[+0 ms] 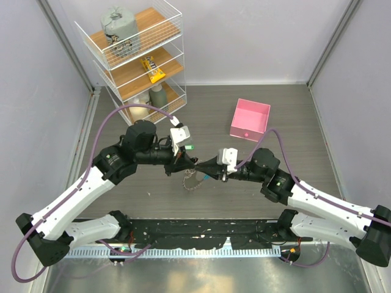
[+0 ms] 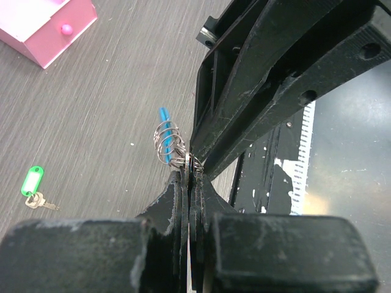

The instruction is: Remove the keys from the keyring

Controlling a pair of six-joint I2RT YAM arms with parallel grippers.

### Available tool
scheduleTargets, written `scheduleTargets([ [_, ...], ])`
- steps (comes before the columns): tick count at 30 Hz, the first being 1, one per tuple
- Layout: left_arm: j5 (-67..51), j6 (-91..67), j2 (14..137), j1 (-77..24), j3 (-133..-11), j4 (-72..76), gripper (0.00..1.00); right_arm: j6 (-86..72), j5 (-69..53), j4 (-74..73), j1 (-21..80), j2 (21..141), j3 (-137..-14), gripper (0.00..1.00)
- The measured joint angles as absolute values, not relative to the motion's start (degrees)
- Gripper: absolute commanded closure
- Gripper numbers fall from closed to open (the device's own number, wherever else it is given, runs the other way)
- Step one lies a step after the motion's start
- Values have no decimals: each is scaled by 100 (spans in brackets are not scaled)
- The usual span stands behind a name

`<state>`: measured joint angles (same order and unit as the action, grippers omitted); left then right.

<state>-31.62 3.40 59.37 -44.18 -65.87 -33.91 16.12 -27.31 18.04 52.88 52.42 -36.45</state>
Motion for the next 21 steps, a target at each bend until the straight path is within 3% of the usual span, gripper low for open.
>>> scheduleTargets([
  [3,-3177,336,5937,-4418,-6587,-3391,100,1627,-2724,1800,5293,5256,-3647,95],
  [21,-3076,403,5749,-4412,-6587,-3385,100,545,-3105,405,5065,5677,-4762,95],
])
